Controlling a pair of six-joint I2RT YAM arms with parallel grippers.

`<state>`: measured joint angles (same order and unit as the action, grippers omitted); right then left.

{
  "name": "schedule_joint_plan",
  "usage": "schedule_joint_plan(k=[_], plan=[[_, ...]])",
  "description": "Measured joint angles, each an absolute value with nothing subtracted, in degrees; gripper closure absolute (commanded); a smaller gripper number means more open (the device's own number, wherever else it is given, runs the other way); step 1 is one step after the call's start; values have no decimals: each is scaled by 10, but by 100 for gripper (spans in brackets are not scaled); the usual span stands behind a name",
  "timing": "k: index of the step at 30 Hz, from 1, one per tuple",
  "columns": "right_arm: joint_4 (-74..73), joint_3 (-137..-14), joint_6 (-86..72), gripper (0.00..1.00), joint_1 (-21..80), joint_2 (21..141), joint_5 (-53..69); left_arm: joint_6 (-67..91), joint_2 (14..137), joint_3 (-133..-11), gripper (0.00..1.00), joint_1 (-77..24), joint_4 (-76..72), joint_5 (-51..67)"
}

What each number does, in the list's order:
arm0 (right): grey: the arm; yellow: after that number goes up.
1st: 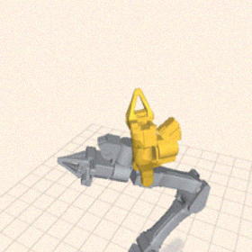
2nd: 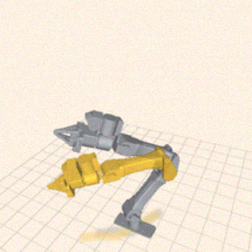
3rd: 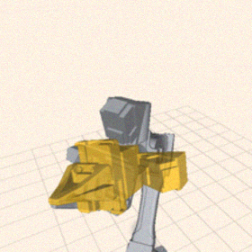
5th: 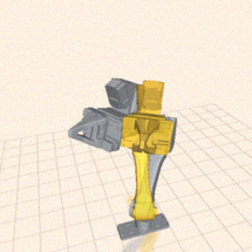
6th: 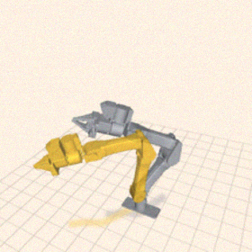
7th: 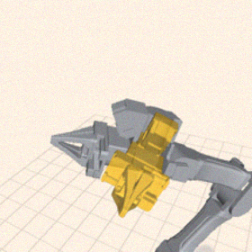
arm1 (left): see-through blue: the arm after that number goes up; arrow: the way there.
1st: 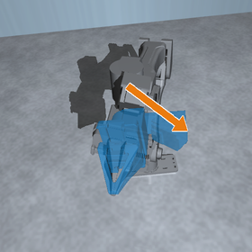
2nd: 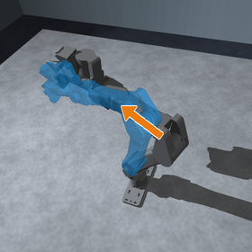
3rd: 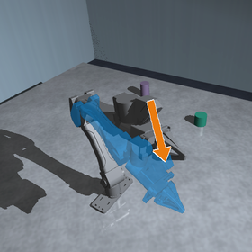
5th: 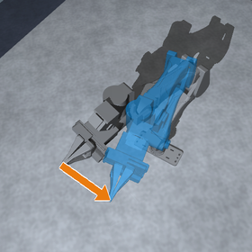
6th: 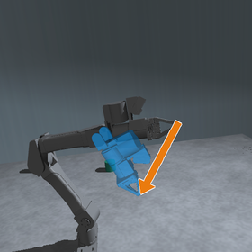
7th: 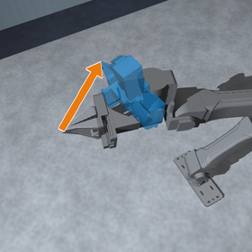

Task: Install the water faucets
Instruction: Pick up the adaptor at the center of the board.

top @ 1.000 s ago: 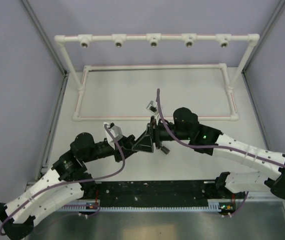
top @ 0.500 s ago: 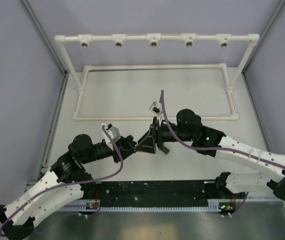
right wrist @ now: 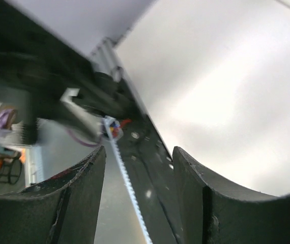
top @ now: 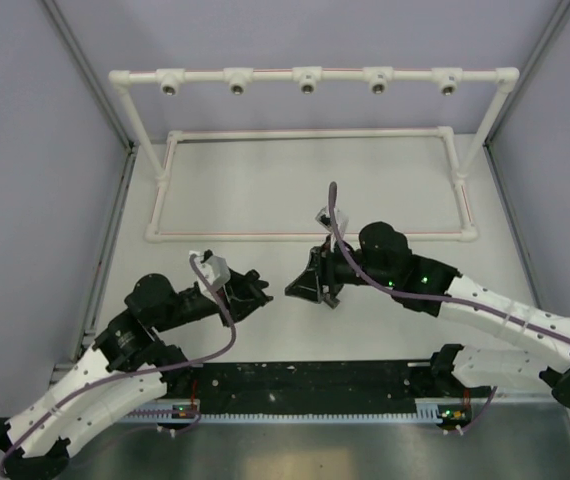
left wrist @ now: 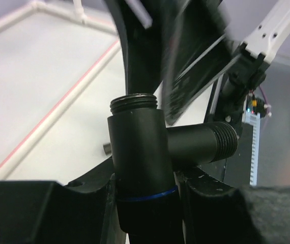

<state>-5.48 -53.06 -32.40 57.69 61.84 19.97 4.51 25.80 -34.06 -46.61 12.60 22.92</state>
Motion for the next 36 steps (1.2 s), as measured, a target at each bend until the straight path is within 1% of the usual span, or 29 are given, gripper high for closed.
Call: schedule_joint_plan(k=[6,12,21,27,36], plan=[[-178,-462,-336,46,511,619,128,45,188,-341,100,-466,94,229],[-253,-457,-327,46,505,658,55,45,177,-336,100,-466,101,233],[-275,-457,-265,46,505,713,-4,53,168,-313,100,-466,113,244],[-269,-460,-170,46,505,771,1,69,153,-297,100,-466,110,246],[-245,-519,-70,48,505,880,9,77,153,-295,100,-466,112,246]])
